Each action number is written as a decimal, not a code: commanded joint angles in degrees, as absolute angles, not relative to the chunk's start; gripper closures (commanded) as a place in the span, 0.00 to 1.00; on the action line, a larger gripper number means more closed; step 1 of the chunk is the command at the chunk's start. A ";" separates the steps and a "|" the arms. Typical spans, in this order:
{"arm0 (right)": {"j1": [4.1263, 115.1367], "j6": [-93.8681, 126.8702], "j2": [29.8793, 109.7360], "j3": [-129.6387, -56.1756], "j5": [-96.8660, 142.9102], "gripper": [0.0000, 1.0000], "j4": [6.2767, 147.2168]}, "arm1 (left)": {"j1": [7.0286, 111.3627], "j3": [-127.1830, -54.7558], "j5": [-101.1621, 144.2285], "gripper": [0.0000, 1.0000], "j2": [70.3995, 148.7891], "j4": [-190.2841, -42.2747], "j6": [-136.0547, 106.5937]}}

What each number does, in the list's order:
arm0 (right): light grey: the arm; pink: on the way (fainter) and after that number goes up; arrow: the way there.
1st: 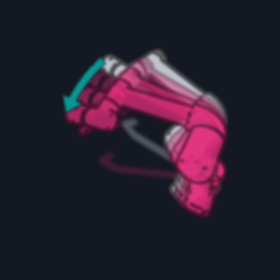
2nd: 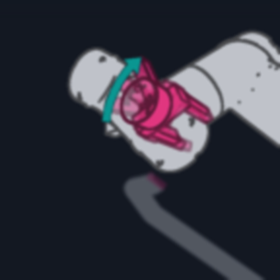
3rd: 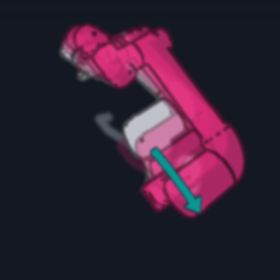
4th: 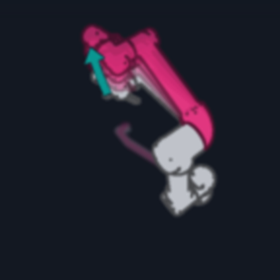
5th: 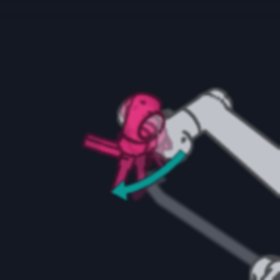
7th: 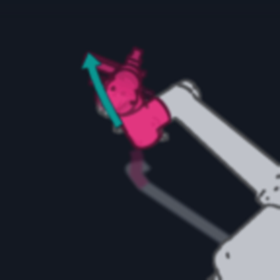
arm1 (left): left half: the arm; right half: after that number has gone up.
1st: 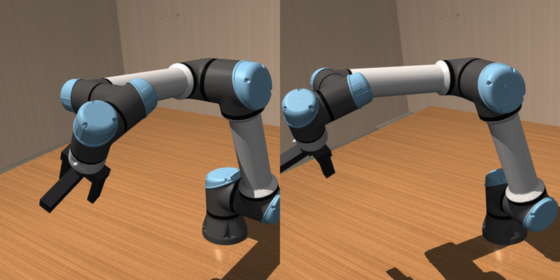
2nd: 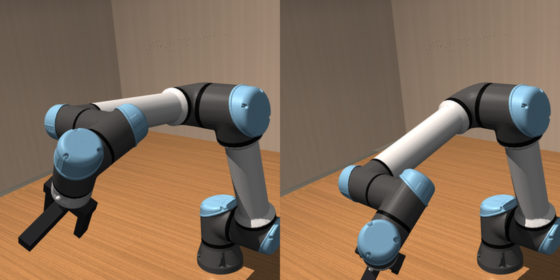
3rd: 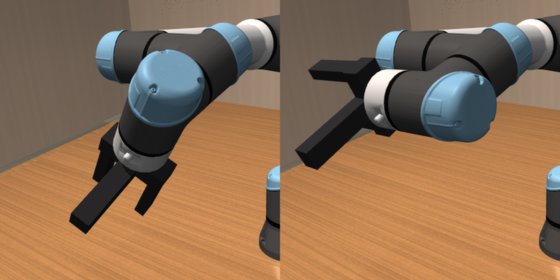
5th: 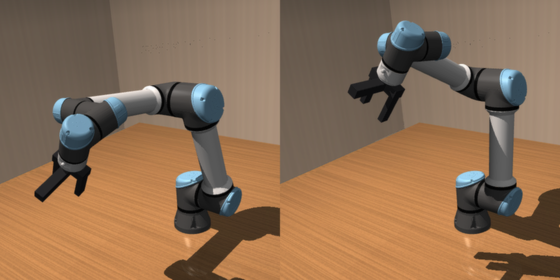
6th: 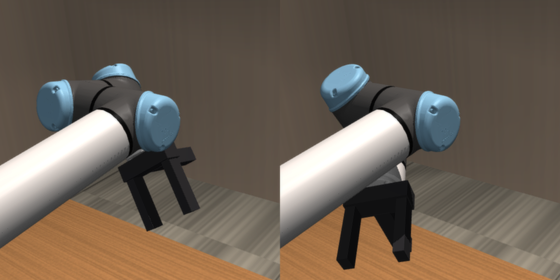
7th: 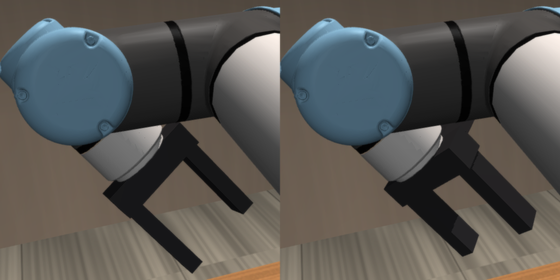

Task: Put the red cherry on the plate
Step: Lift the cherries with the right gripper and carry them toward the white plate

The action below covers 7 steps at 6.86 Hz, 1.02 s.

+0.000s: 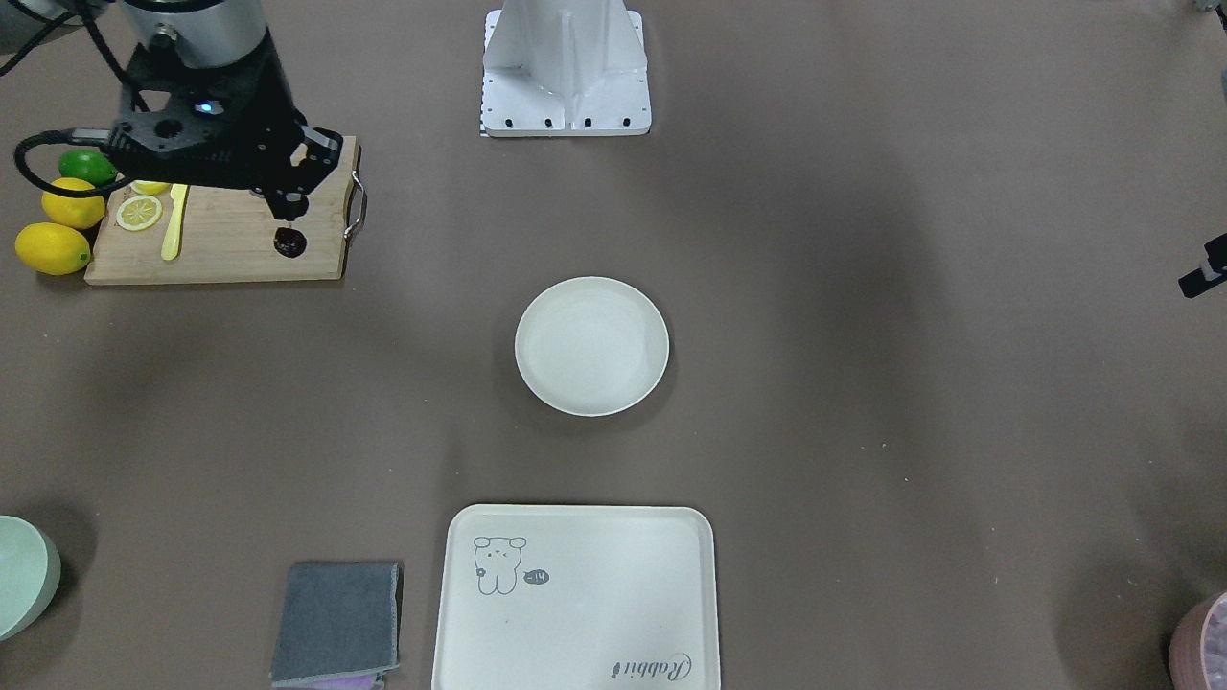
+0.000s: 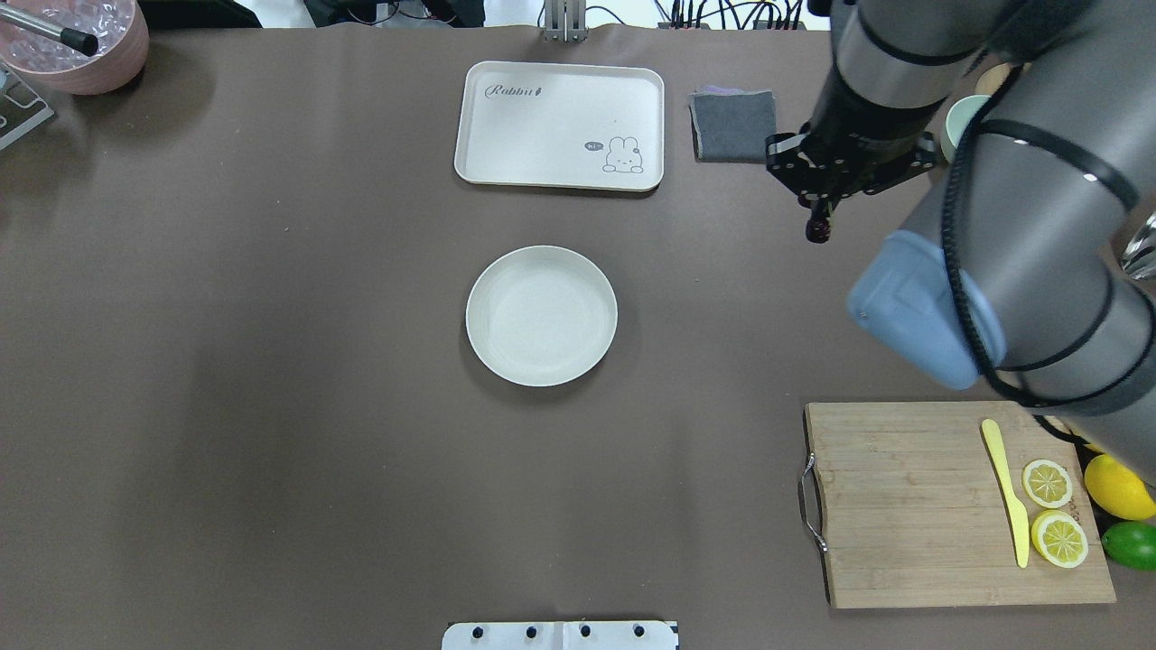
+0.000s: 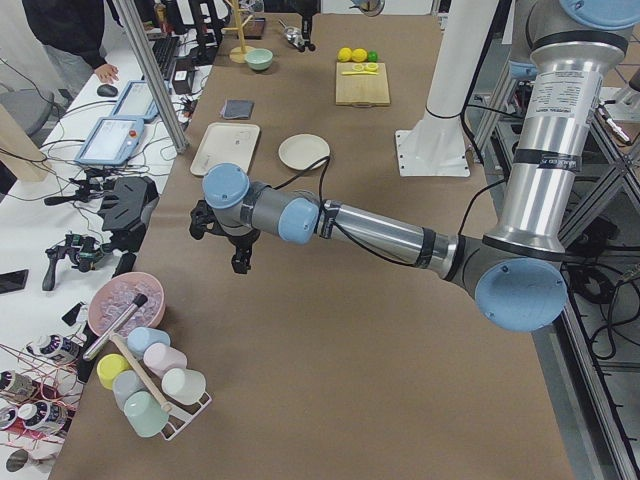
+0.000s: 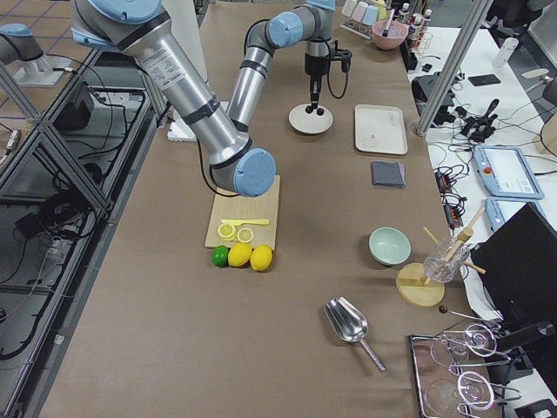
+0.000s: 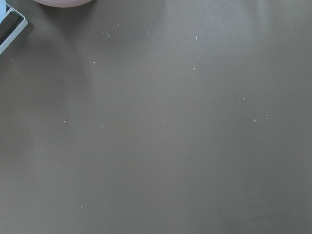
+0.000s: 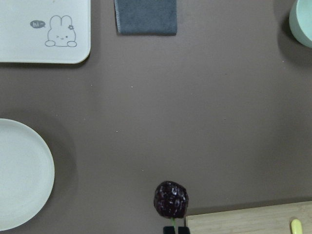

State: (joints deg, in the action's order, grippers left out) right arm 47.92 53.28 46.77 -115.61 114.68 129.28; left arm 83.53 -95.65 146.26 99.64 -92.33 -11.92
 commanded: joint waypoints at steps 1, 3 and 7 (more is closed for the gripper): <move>38.28 61.23 44.56 -109.01 105.87 1.00 119.93 | 83.41 -95.54 146.25 0.01 100.28 -92.11 -12.04; 32.80 68.36 40.20 -99.11 102.40 1.00 111.48 | 83.41 -94.05 144.50 0.01 103.35 -90.62 -12.30; 28.74 73.21 33.06 -80.03 97.13 1.00 99.18 | 83.58 -94.57 144.41 0.01 102.66 -90.70 -11.96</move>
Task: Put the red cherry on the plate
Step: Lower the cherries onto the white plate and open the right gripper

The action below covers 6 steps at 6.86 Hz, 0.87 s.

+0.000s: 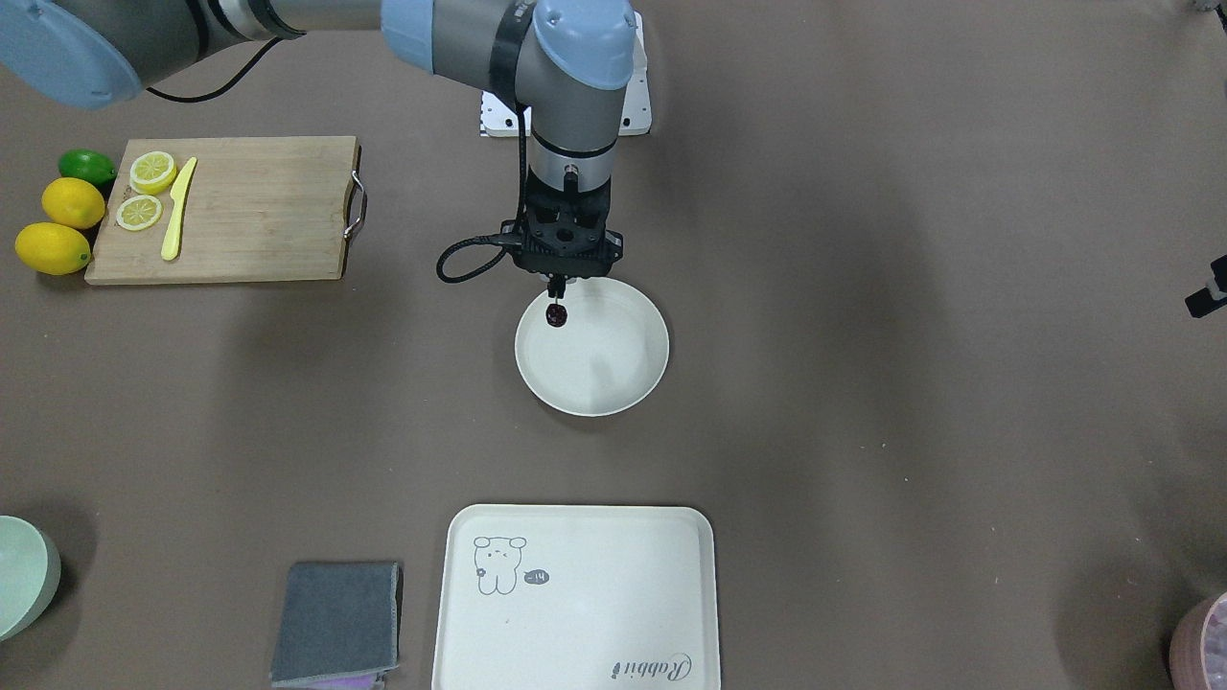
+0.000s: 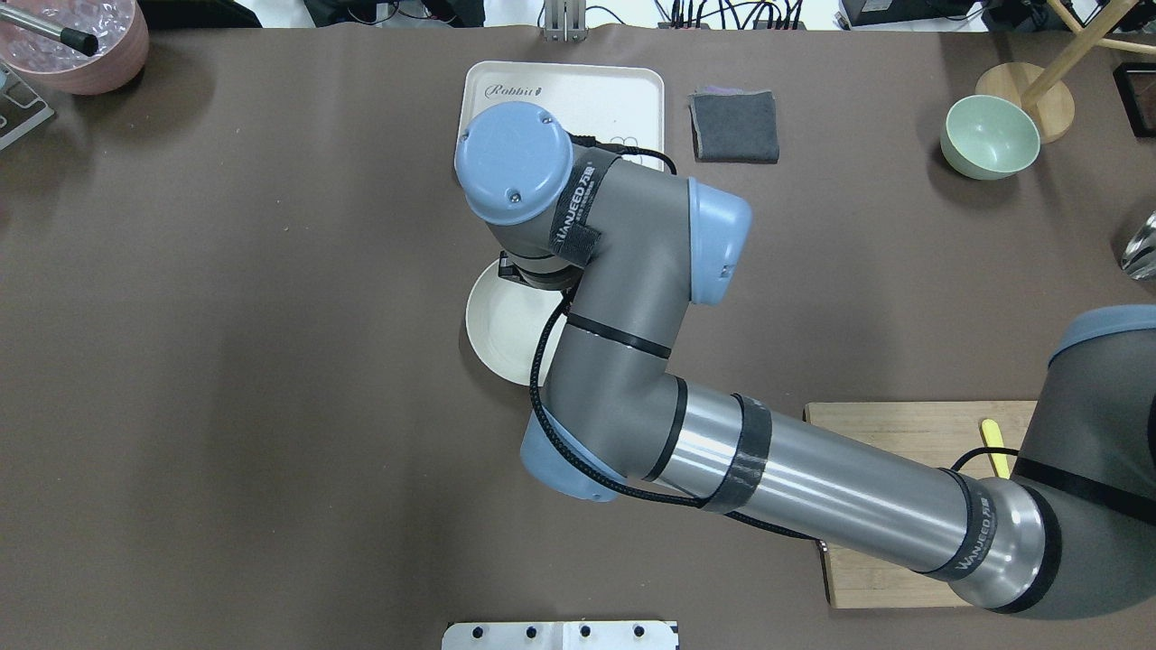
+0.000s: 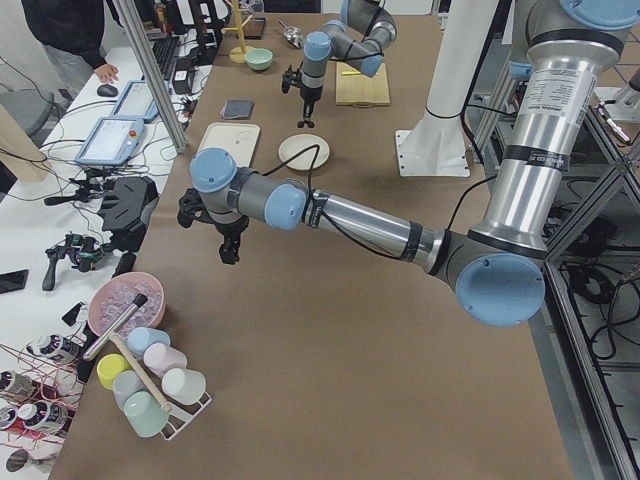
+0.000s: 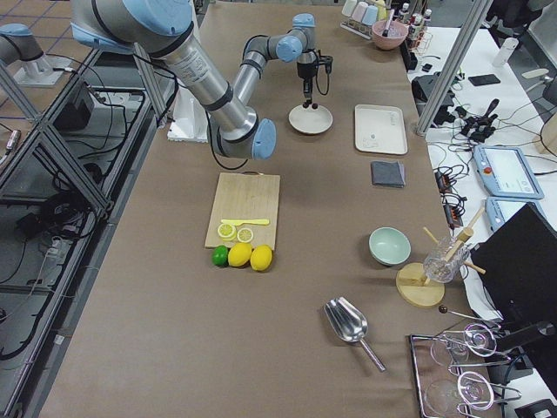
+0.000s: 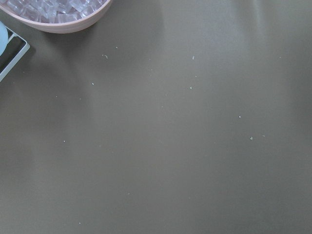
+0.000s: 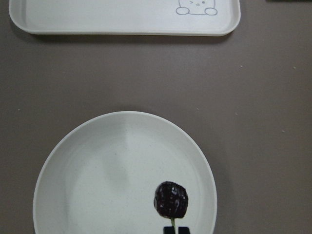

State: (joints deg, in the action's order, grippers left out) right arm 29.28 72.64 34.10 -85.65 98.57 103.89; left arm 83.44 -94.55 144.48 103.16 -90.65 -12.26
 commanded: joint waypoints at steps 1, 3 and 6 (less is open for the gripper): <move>28.74 73.21 30.09 -75.37 96.68 1.00 98.71 | 84.02 -95.27 144.49 0.01 102.48 -90.70 -11.87; 27.61 74.78 29.97 -74.10 96.07 1.00 97.56 | 84.20 -95.10 144.40 0.01 102.48 -90.70 -11.87; 25.93 74.71 30.76 -73.39 93.52 1.00 95.56 | 84.64 -95.01 144.40 0.01 102.48 -90.62 -11.87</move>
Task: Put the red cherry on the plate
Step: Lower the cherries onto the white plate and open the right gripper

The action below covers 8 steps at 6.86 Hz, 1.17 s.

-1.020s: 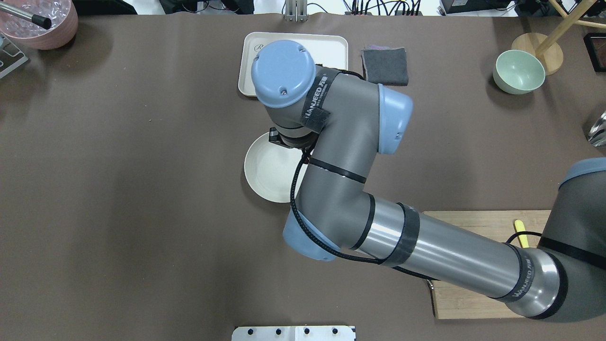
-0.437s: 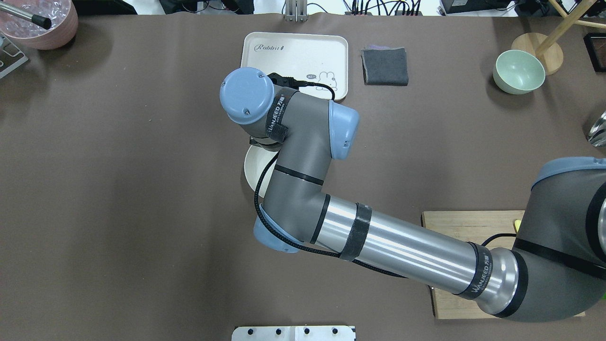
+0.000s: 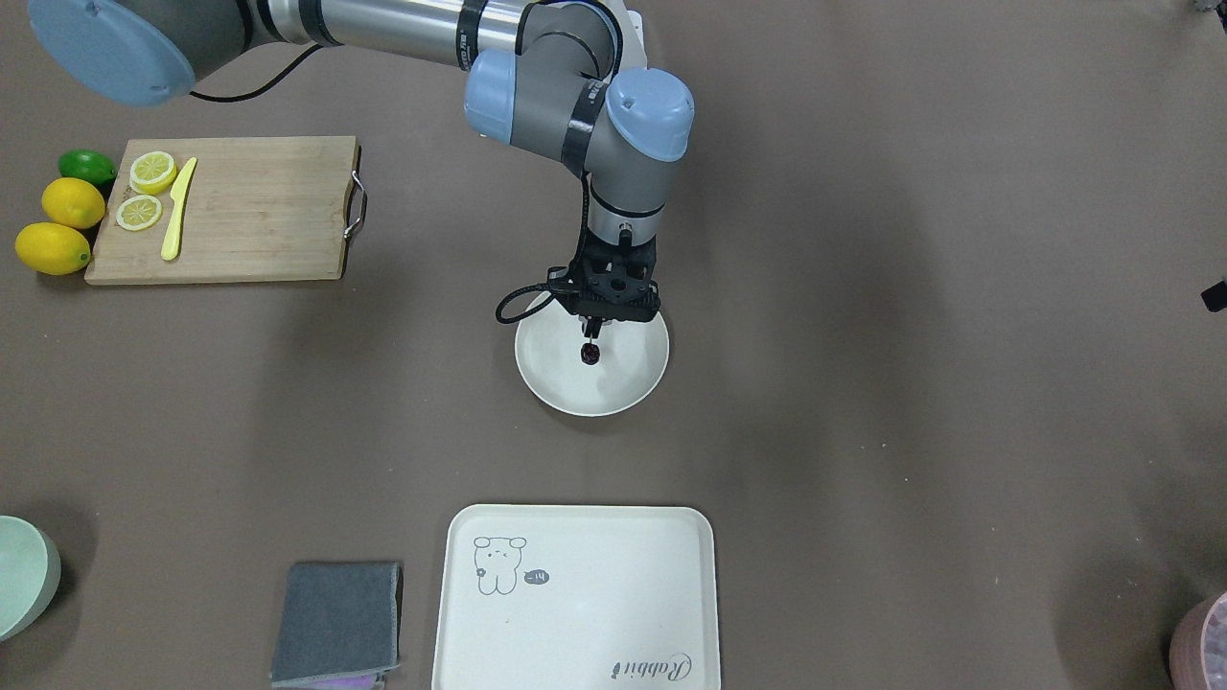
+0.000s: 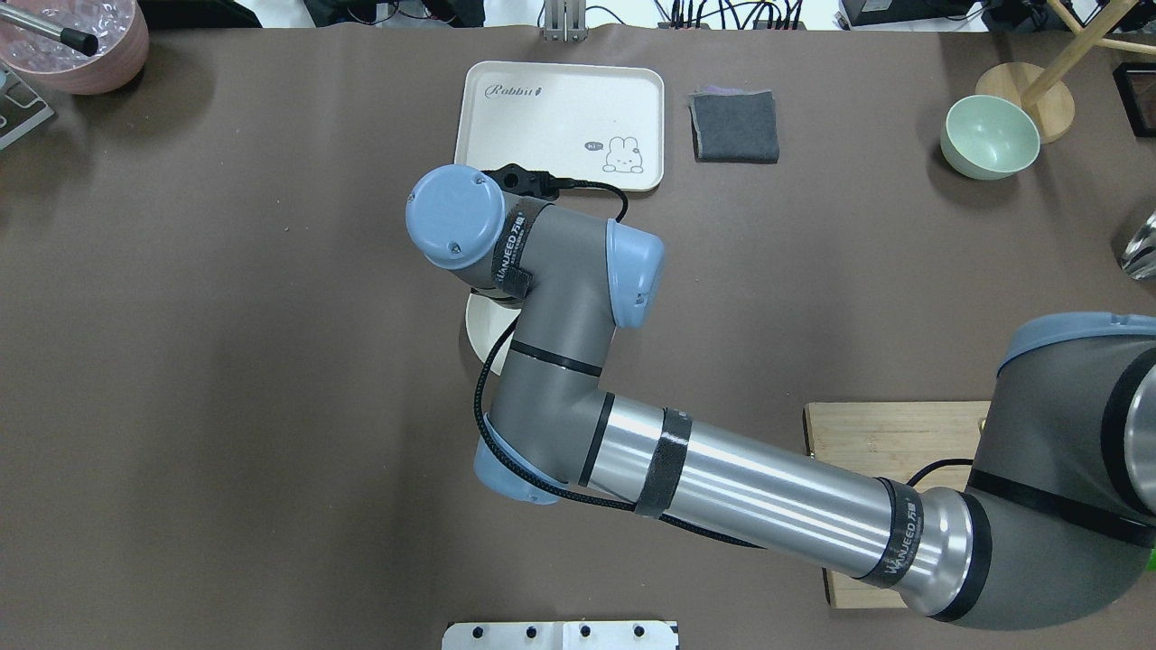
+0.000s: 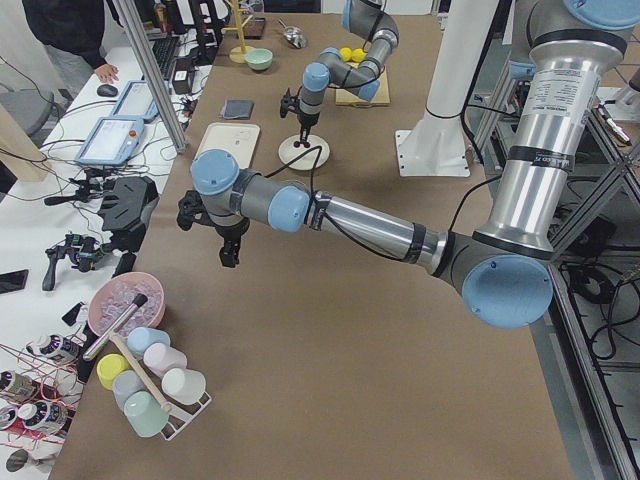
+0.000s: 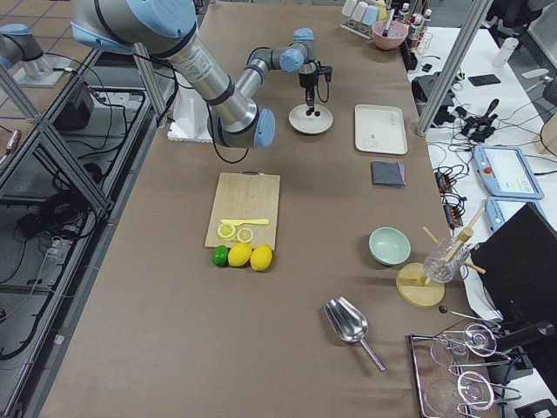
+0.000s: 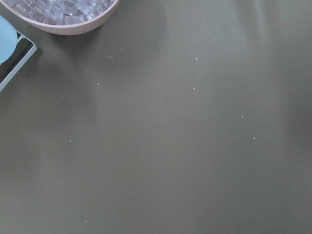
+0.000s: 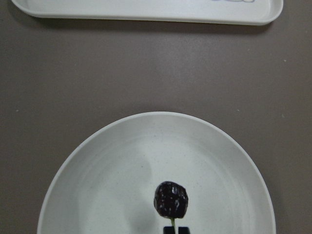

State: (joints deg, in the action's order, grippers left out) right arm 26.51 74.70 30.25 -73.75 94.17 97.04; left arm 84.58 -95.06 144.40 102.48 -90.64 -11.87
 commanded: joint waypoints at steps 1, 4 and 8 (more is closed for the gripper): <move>25.67 76.10 30.67 -73.21 93.34 1.00 95.02 | 84.73 -95.10 144.40 0.01 102.39 -90.62 -12.04; 24.70 78.92 30.24 -72.77 92.55 0.00 95.27 | 85.08 -95.80 144.49 0.01 100.81 -90.70 -12.04; 32.14 74.39 34.85 -88.43 103.24 0.00 104.56 | 85.52 -97.03 144.49 0.01 99.67 -90.70 -11.69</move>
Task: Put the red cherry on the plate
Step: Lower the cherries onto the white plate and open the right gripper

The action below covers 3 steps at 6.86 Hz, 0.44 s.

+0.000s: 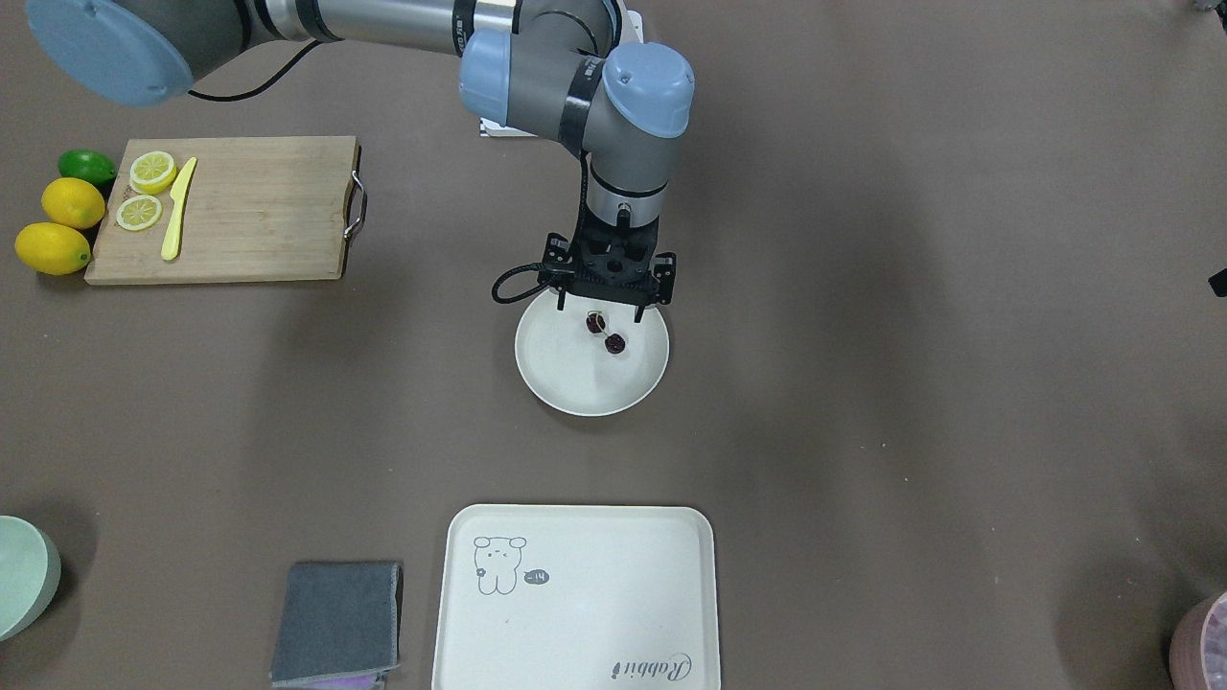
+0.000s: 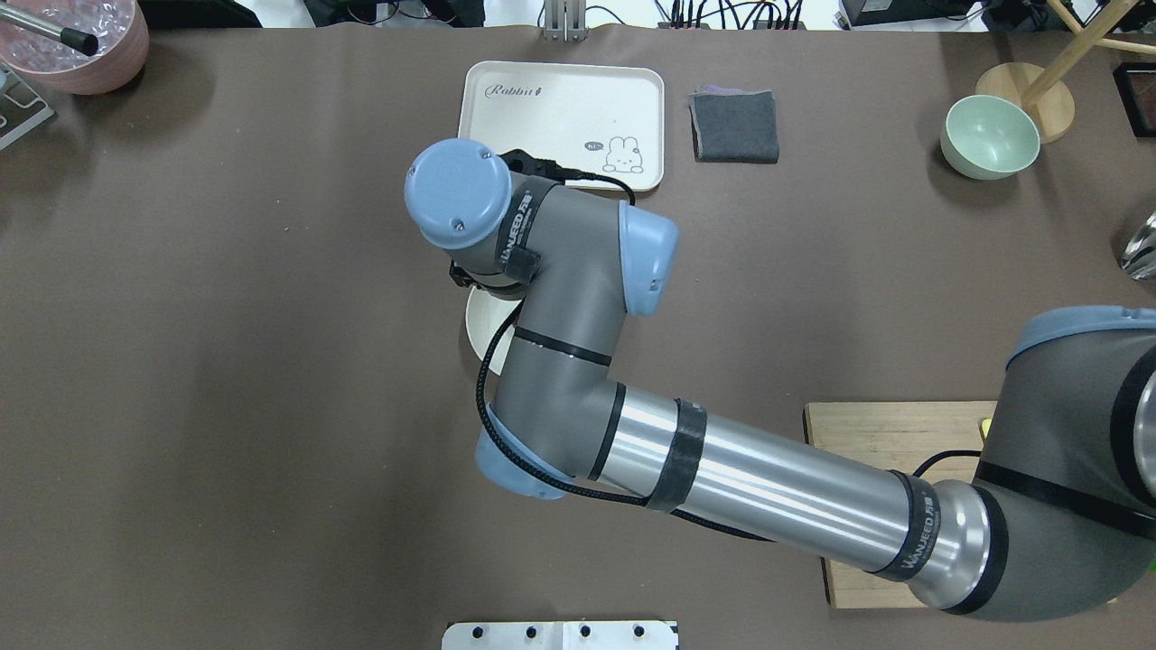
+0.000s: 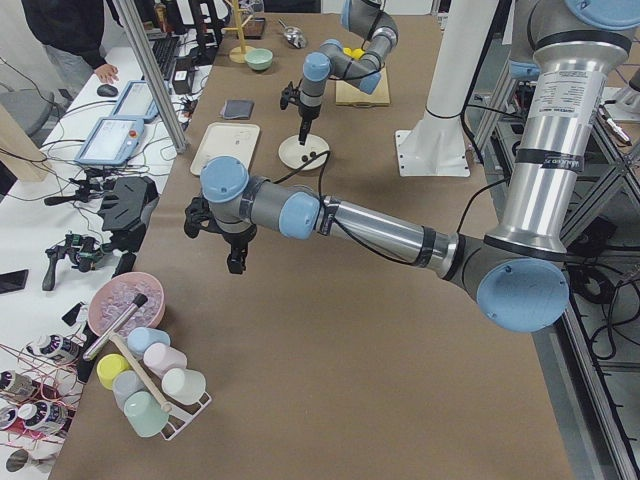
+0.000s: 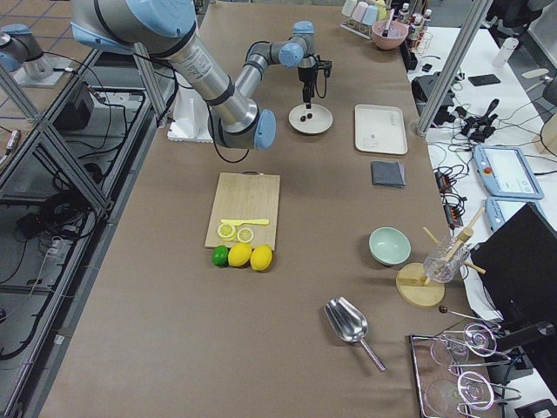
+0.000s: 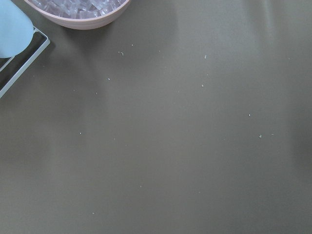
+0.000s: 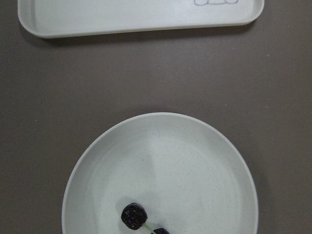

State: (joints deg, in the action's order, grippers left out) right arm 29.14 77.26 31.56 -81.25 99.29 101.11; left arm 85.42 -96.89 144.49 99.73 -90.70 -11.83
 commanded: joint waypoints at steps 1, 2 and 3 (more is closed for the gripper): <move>35.47 67.74 44.20 -98.69 104.75 0.00 106.59 | 85.43 -96.77 144.41 0.01 99.58 -90.62 -11.69; 40.29 59.06 53.00 -106.01 108.25 0.00 106.61 | 85.52 -96.51 143.62 0.01 99.58 -90.62 -11.60; 47.04 52.10 59.18 -110.78 112.89 0.00 106.61 | 85.69 -97.46 143.27 0.01 98.97 -90.62 -11.78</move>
State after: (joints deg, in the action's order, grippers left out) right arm 39.90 60.95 50.58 -103.48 107.94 106.25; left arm 85.56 -96.85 143.78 99.43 -90.63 -11.67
